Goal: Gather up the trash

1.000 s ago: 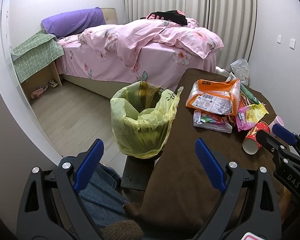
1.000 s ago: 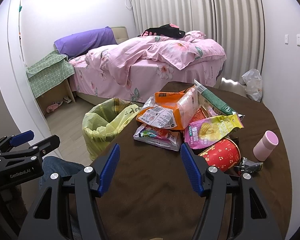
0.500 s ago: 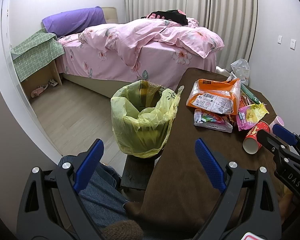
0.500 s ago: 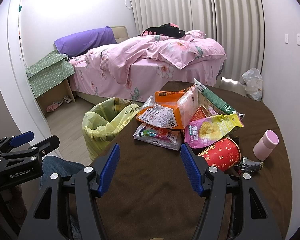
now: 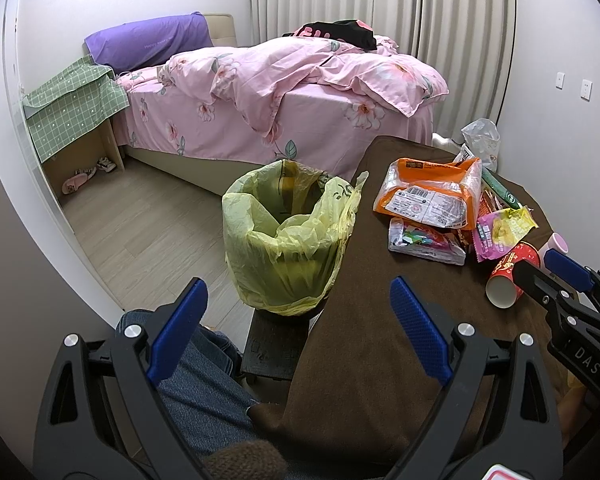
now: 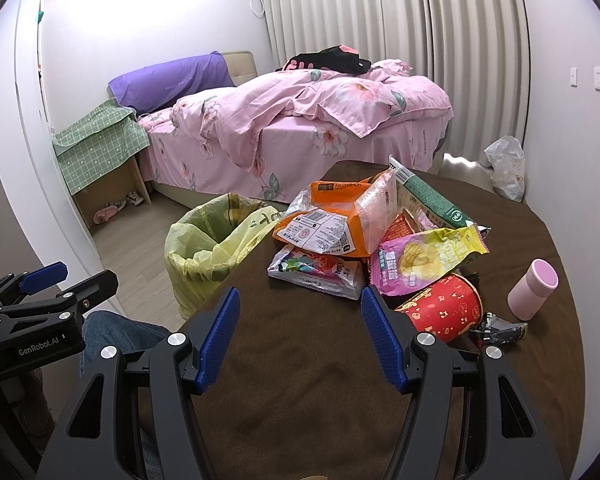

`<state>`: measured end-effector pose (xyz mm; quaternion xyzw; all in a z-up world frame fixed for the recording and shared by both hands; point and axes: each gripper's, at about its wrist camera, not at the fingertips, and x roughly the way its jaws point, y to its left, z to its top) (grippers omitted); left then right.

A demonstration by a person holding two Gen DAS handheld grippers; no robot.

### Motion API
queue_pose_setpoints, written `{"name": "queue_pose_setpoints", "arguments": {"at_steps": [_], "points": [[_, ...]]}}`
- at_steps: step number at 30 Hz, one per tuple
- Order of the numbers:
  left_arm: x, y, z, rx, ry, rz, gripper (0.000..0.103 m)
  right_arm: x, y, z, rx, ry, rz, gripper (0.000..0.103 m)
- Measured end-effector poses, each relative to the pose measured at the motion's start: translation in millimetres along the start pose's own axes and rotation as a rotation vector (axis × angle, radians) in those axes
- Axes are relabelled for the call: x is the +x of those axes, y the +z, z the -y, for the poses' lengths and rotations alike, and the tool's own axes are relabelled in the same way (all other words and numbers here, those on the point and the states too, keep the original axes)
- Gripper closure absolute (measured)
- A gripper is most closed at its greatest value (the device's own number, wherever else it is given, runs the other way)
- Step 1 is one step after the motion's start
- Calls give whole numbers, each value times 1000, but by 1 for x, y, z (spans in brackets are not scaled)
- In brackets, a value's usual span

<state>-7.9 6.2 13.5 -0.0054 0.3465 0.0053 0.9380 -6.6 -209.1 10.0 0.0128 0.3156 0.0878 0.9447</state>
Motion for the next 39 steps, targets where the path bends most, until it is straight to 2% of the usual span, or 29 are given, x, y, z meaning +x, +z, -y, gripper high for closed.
{"name": "queue_pose_setpoints", "arguments": {"at_steps": [23, 30, 36, 39], "points": [[0, 0, -1, -1, -2, 0, 15, 0, 0, 0, 1, -1, -2, 43], [6, -1, 2, 14, -14, 9, 15, 1, -2, 6, -19, -34, 1, 43], [21, 6, 16, 35, -88, 30, 15, -4, -9, 55, 10, -130, 27, 43], [32, 12, 35, 62, -170, 34, 15, -12, -11, 90, 51, -189, 31, 43]]}}
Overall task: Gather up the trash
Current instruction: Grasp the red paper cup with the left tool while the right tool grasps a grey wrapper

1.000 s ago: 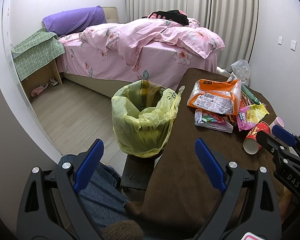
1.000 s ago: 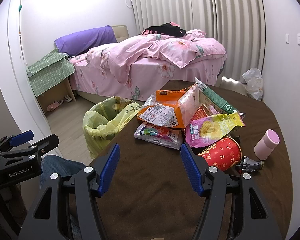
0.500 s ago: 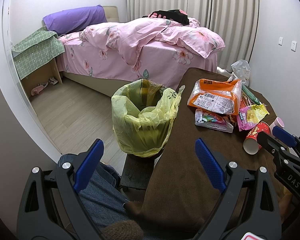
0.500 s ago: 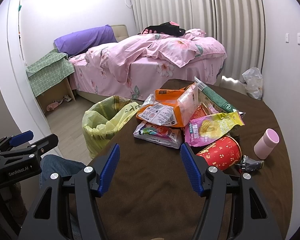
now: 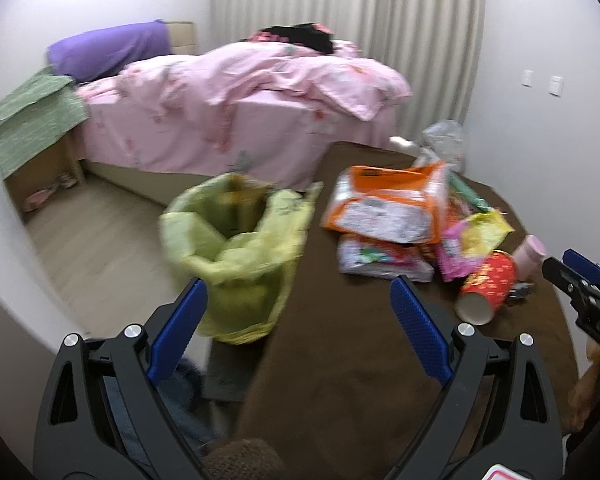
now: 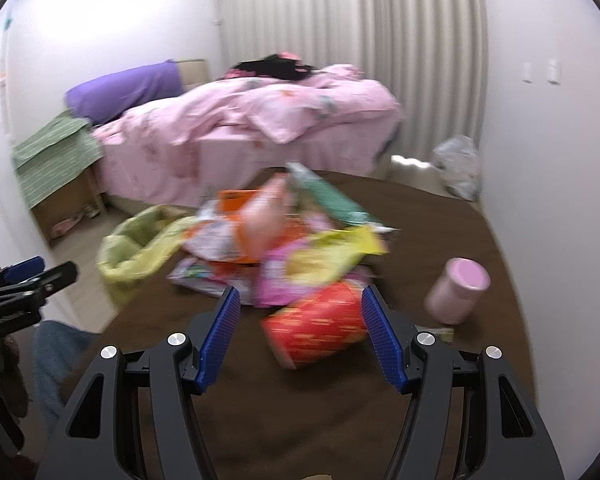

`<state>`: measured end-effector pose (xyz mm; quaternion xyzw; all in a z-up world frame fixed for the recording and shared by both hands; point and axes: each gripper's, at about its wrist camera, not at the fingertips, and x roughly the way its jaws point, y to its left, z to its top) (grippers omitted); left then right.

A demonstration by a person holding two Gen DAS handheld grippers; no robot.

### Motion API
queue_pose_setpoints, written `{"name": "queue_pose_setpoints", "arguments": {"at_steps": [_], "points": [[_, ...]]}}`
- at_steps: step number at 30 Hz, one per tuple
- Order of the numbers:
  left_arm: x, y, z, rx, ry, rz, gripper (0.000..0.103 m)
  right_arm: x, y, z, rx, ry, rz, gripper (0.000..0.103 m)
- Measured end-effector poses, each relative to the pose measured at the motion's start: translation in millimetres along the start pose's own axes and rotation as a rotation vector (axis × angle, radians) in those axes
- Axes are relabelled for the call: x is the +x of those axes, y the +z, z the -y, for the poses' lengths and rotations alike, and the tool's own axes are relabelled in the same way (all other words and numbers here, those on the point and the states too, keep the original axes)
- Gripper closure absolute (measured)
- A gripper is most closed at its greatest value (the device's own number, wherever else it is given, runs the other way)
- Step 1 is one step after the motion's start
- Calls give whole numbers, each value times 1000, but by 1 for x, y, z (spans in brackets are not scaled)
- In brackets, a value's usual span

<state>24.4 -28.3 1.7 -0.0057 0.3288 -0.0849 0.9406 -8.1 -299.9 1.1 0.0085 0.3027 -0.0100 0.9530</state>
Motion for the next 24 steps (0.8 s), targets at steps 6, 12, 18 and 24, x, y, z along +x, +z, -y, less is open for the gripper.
{"name": "queue_pose_setpoints", "arguments": {"at_steps": [6, 12, 18, 24], "points": [[39, 4, 64, 98, -235, -46, 14, 1, -16, 77, 69, -159, -35, 43], [78, 4, 133, 210, -403, -129, 13, -1, -33, 124, 139, -220, -61, 43], [111, -6, 183, 335, -434, -219, 13, 20, -50, 140, 166, -146, -110, 43], [109, -4, 165, 265, -426, -254, 16, 80, -53, 141, 226, 13, -206, 43]]}}
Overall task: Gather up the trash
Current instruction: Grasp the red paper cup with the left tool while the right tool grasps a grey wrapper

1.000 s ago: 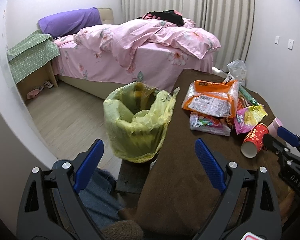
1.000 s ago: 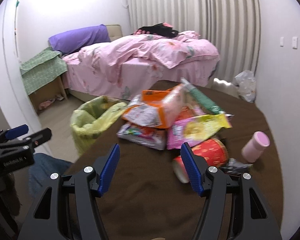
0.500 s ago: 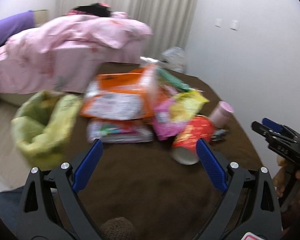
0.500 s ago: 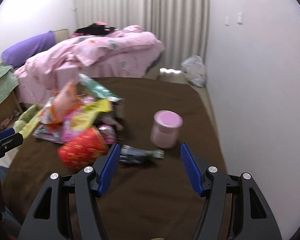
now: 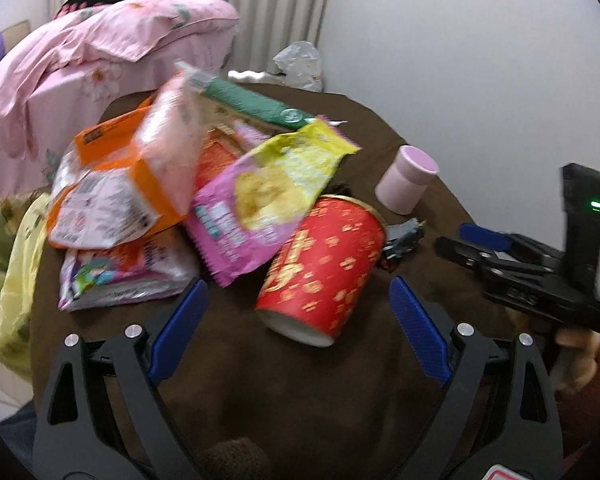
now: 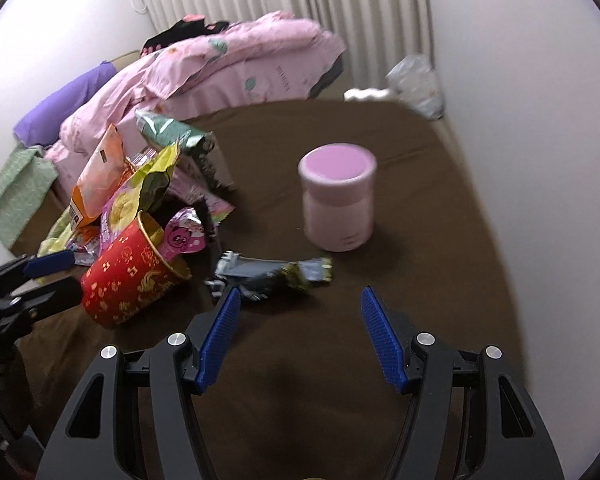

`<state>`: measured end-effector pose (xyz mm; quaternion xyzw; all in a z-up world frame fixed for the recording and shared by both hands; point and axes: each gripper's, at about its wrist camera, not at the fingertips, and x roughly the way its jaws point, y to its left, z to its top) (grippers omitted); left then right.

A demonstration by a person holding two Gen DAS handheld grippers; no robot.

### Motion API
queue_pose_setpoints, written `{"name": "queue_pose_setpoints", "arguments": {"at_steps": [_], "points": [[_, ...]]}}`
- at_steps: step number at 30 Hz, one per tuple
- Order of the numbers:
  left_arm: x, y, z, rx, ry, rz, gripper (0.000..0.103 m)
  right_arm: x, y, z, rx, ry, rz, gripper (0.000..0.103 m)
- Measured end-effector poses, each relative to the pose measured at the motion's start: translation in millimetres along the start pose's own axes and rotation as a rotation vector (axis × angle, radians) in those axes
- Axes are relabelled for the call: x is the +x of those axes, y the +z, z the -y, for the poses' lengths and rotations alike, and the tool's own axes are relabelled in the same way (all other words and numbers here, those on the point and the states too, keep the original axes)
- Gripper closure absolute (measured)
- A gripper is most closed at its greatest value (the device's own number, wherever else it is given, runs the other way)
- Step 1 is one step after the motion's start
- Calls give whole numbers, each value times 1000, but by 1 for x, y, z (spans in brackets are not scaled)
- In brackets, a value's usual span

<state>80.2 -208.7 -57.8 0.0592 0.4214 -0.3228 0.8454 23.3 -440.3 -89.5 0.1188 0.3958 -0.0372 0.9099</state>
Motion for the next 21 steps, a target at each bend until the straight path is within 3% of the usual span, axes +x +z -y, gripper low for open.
{"name": "queue_pose_setpoints", "arguments": {"at_steps": [2, 5, 6, 11, 16, 21], "points": [[-4, -4, -9, -33, 16, -17, 18, 22, 6, -2, -4, 14, -37, 43], [-3, -9, -19, -82, 9, -48, 23, 41, 9, -1, 17, 42, -75, 53], [-3, -10, -21, -94, 4, -52, 23, 41, 10, -3, 6, 49, -55, 71], [-7, -9, -17, -82, -38, -32, 23, 17, 8, -9, -46, 83, -4, 86], [3, 2, 9, 60, -72, -18, 23, -20, 3, 12, 16, 65, 53, 87], [31, 12, 26, 190, 13, -51, 28, -42, -4, 31, 65, -3, 70, 87]]}}
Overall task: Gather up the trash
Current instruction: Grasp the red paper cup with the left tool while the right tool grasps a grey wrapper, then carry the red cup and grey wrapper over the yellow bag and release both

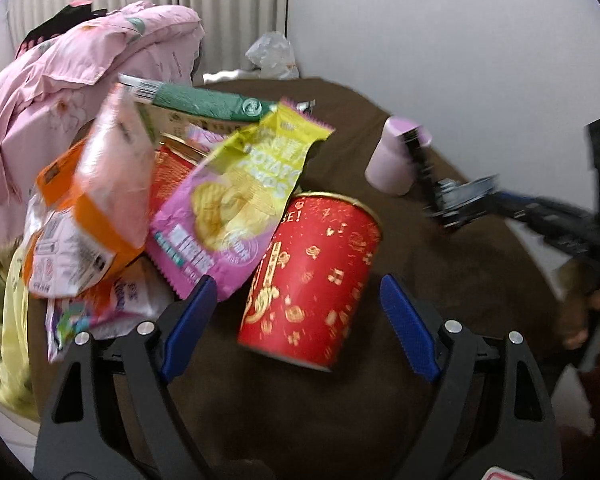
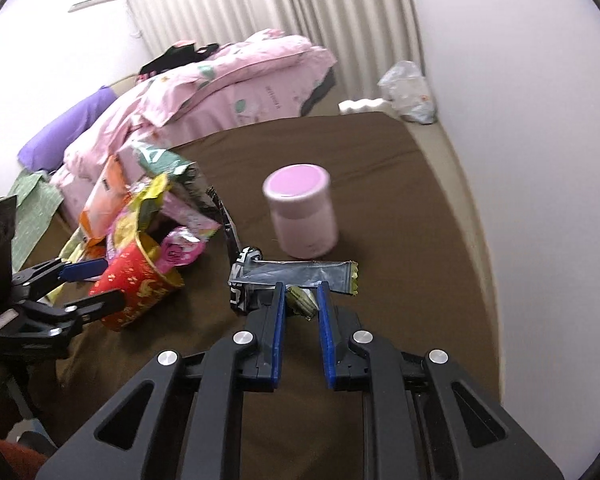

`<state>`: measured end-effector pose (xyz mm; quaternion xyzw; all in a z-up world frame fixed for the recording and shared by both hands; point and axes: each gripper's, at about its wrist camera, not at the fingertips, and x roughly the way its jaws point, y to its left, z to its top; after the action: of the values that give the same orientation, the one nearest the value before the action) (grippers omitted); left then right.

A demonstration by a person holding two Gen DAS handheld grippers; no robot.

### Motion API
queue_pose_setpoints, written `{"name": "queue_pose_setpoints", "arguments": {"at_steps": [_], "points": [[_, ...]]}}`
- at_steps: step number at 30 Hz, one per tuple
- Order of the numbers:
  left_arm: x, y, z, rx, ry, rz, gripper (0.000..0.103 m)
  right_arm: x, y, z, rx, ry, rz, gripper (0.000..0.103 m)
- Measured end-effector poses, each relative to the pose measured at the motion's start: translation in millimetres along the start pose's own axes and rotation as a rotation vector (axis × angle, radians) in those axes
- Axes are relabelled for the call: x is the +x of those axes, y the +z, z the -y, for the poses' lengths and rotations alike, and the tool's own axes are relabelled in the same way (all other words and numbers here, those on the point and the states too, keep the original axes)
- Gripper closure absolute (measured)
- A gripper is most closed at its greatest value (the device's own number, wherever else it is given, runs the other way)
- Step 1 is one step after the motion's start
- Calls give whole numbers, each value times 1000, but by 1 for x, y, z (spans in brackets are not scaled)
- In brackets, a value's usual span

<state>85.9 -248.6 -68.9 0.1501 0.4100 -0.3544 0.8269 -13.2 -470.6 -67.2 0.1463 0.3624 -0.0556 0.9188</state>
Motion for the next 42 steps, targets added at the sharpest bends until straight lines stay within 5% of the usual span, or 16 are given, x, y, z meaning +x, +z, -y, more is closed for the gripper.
{"name": "queue_pose_setpoints", "arguments": {"at_steps": [9, 13, 23, 30, 35, 42], "points": [[6, -14, -17, -88, 14, -86, 46, -9, -3, -6, -44, 9, -3, 87], [-24, -23, -27, -138, -16, -21, 48, -15, 0, -22, -79, 26, 29, 87], [-104, -28, -32, -118, 51, 130, 49, -34, 11, -59, -153, 72, 86, 87], [-147, -49, -48, -229, 66, 201, 49, -46, 15, -83, -206, 101, 109, 87], [-178, -57, -77, -307, 122, 261, 49, -57, 28, -106, -244, 139, 143, 87], [-221, -66, -152, -437, 297, 319, 49, -53, 71, -178, -367, 268, 177, 87]]}}
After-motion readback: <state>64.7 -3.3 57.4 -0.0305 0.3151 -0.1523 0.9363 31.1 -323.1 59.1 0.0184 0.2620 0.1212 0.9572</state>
